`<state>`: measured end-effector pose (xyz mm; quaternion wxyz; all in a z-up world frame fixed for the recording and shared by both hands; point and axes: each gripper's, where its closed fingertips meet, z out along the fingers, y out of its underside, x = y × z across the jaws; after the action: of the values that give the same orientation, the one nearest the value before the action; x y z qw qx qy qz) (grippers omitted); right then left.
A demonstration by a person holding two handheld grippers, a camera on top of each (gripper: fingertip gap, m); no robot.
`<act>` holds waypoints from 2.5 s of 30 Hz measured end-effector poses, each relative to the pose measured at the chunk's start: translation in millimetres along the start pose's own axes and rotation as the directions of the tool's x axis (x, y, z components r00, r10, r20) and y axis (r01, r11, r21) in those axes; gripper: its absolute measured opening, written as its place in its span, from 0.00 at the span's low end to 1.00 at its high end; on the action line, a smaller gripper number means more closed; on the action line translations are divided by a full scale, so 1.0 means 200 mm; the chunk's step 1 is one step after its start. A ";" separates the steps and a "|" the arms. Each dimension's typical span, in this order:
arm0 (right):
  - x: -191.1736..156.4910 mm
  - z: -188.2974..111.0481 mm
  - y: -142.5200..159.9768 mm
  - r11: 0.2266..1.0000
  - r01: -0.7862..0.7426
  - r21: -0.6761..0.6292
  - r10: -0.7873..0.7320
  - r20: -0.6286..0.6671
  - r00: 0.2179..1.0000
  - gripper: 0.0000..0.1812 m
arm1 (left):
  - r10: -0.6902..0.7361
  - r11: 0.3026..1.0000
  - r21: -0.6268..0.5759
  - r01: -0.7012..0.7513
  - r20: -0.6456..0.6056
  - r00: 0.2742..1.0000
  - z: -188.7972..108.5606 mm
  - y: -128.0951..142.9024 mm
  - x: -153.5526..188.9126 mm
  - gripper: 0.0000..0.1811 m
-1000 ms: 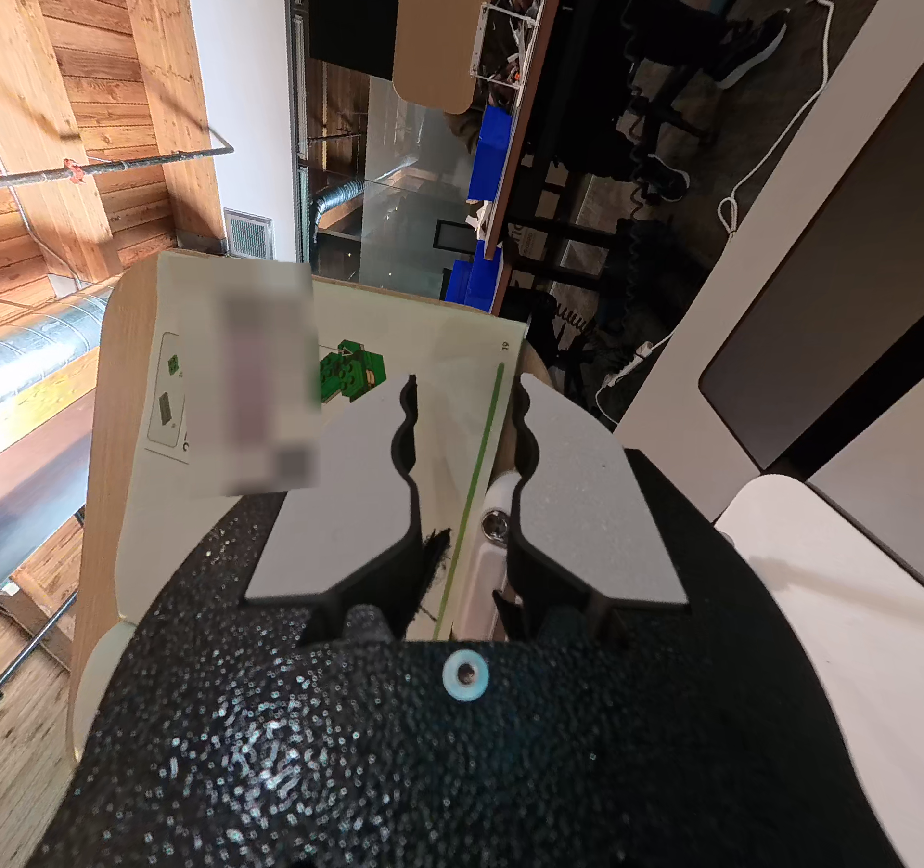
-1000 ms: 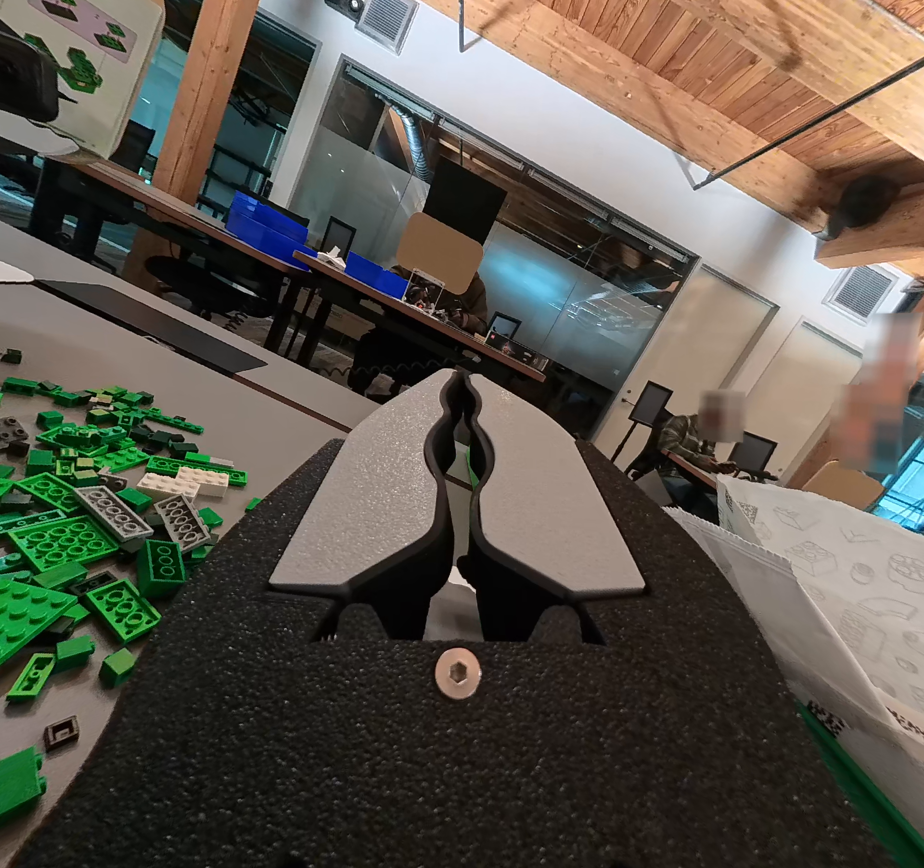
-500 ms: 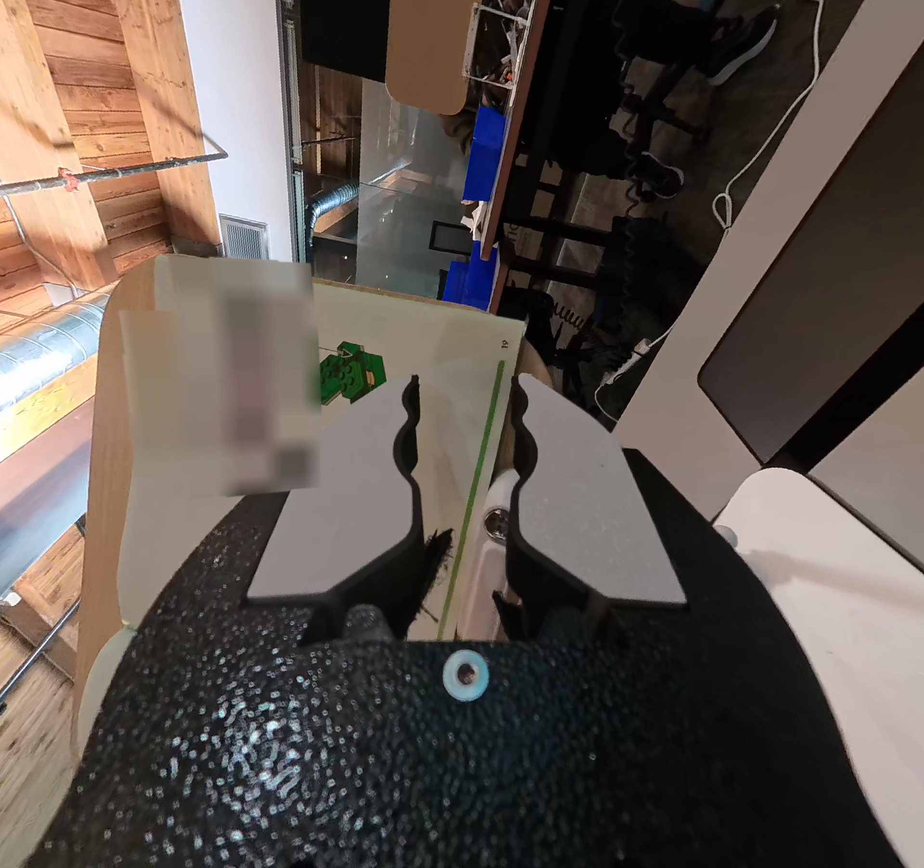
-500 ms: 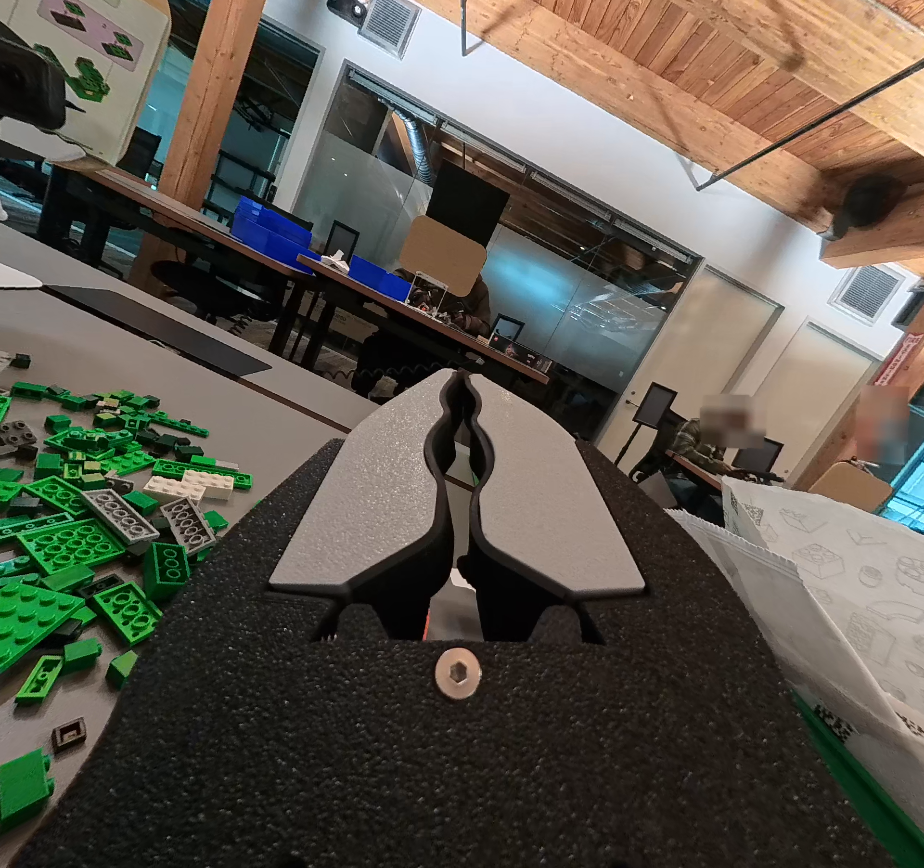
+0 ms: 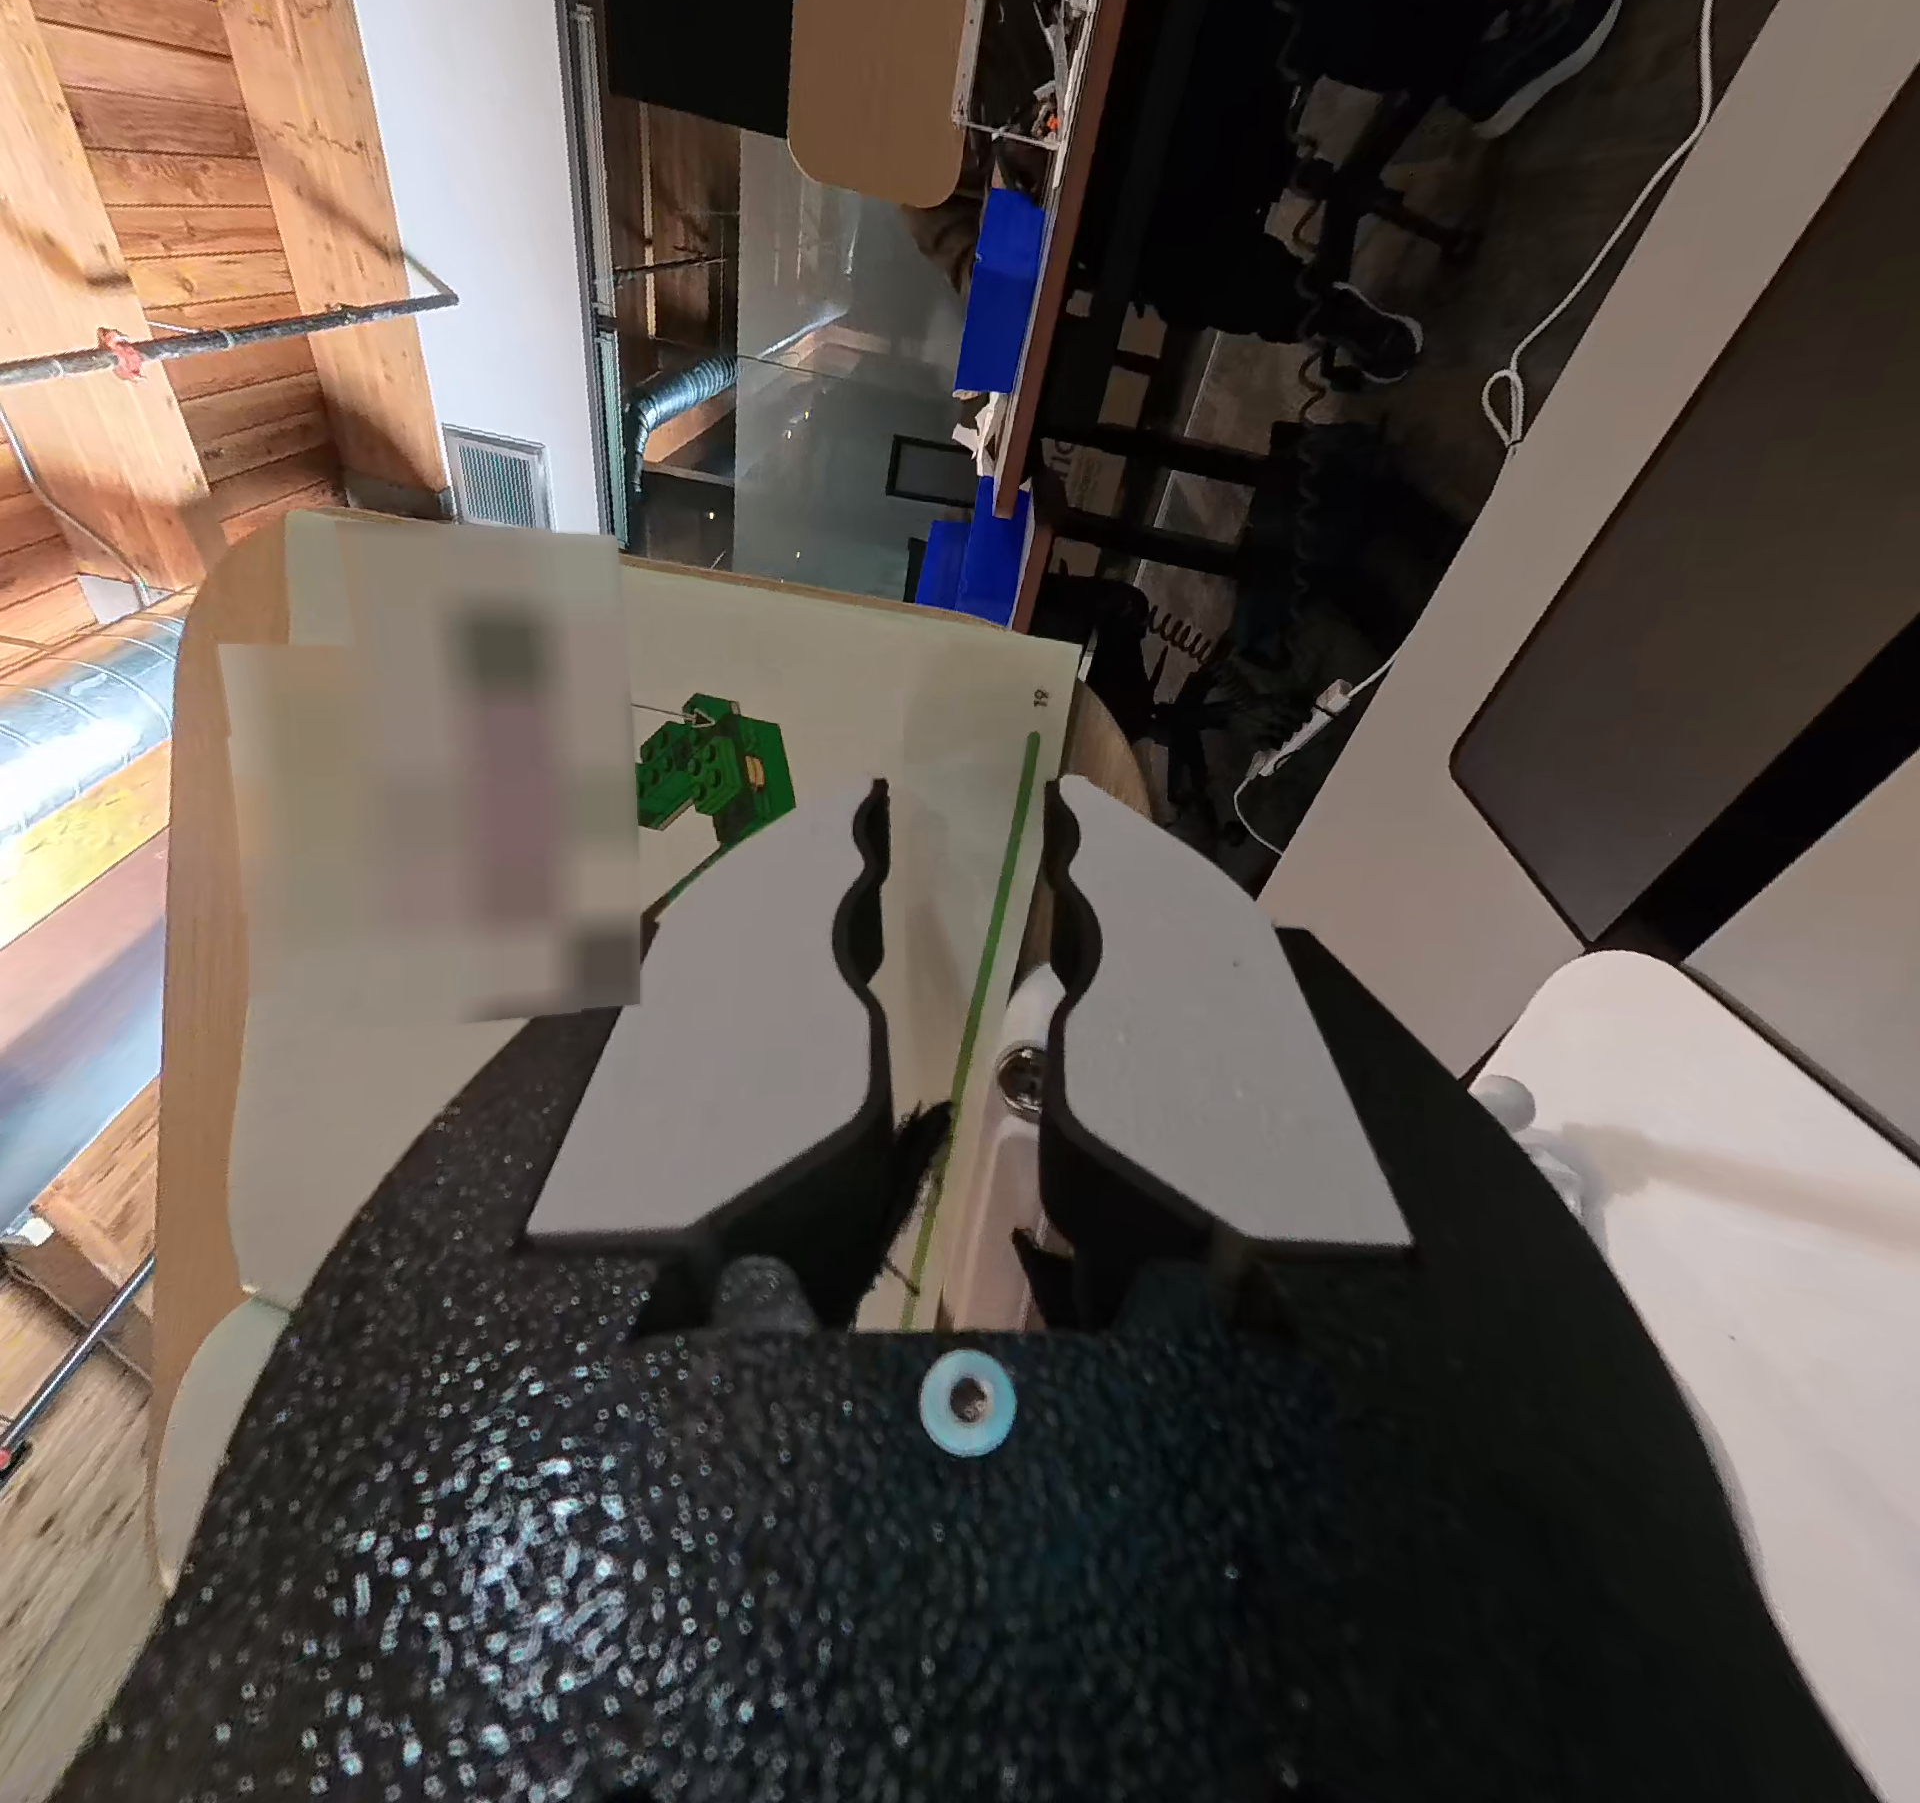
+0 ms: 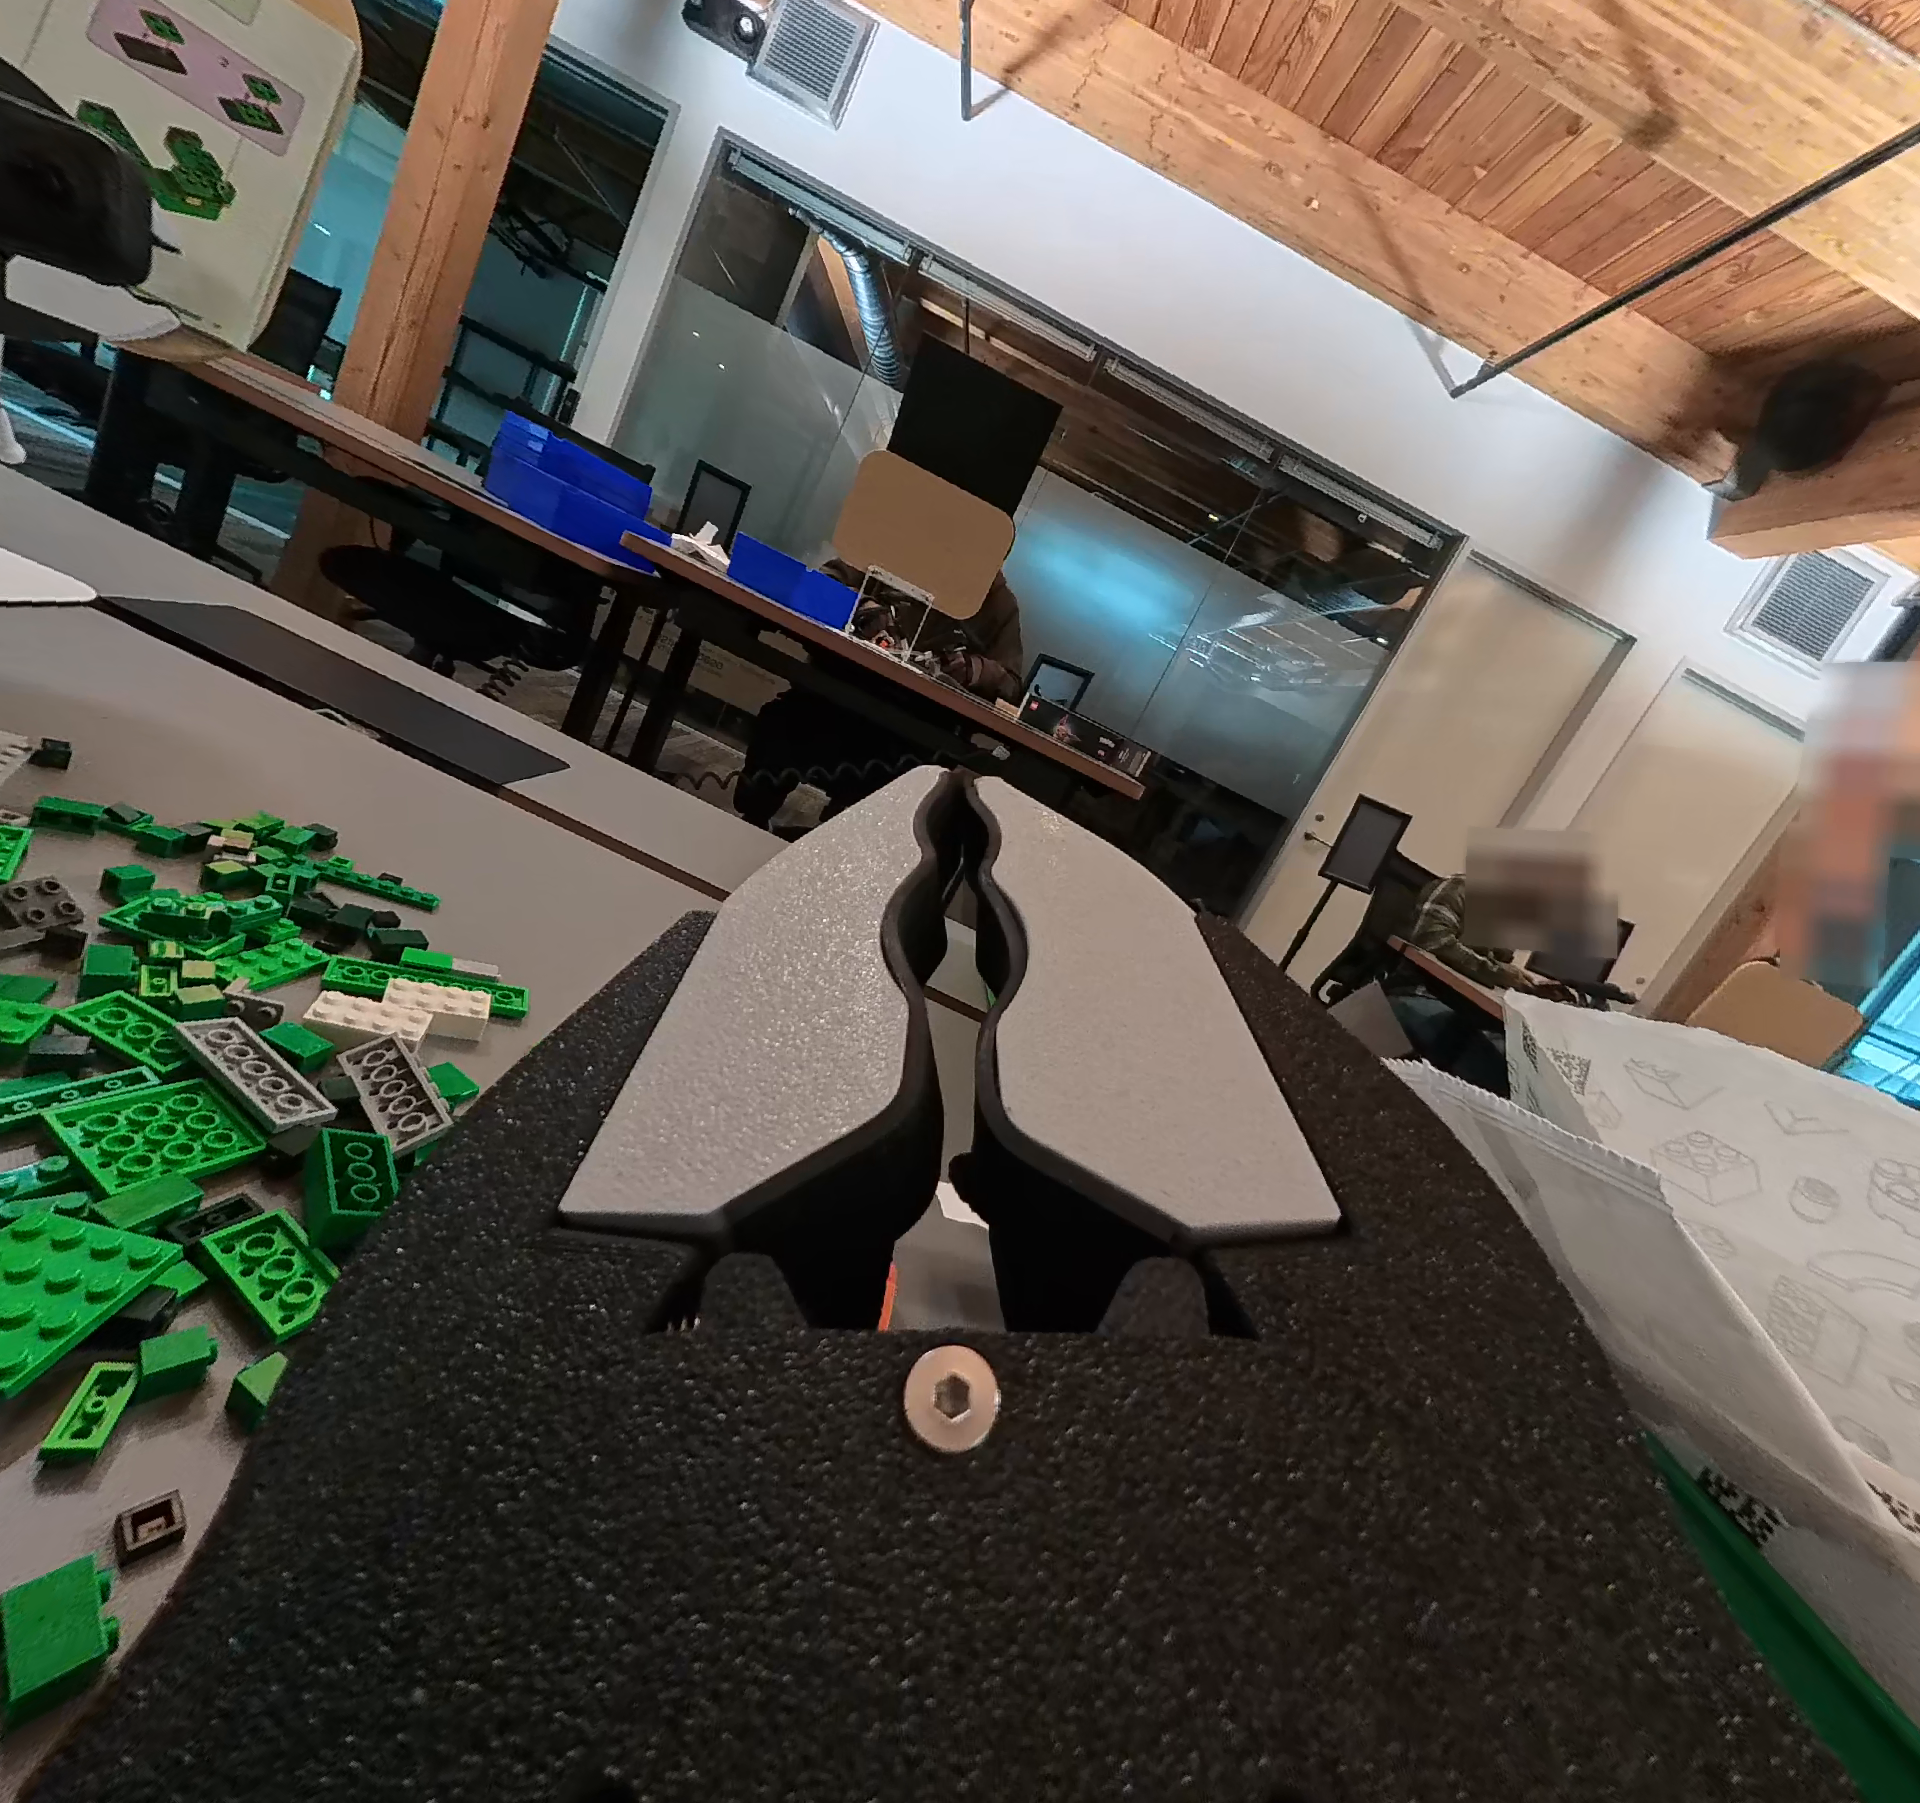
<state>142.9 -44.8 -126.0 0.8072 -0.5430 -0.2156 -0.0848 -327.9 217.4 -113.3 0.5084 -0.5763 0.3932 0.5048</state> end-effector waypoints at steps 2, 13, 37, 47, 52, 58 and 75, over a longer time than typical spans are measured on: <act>0.00 0.00 0.00 1.000 -0.002 0.001 0.002 0.001 1.000 0.00 | 0.002 1.000 -0.003 -0.002 0.001 1.000 0.00 0.00 0.00 0.14; 0.00 0.00 0.00 1.000 -0.004 0.002 0.004 0.006 1.000 0.00 | 0.008 1.000 0.010 -0.008 0.009 1.000 0.00 -0.01 0.00 0.09; -0.03 0.01 -0.01 1.000 -0.004 0.006 0.003 0.029 1.000 0.00 | -0.813 0.521 0.273 0.809 -0.130 0.568 -0.42 0.17 -0.22 0.00; -0.06 0.01 0.00 0.999 0.033 -0.003 -0.032 0.037 0.999 0.00 | -0.315 0.941 0.124 0.314 -0.013 0.949 -0.21 0.04 -0.04 0.34; -0.06 0.01 0.00 1.000 0.031 -0.002 -0.031 0.042 0.999 0.00 | -0.219 0.969 0.106 0.222 -0.035 0.975 -0.09 -0.06 0.00 0.28; -0.08 0.01 0.00 1.000 0.024 0.001 -0.024 0.057 0.998 0.00 | -0.096 0.993 0.066 0.094 0.022 0.995 -0.01 -0.09 0.00 0.23; -0.09 0.02 -0.01 1.000 0.017 0.006 -0.017 0.074 0.997 0.00 | -0.045 0.998 0.039 0.044 0.032 0.998 0.02 -0.07 0.01 0.15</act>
<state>124.4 -43.9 -131.8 0.7992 -0.5419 -0.2503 -0.0709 -314.8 224.6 -111.9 0.5367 -0.5667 0.3815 0.4952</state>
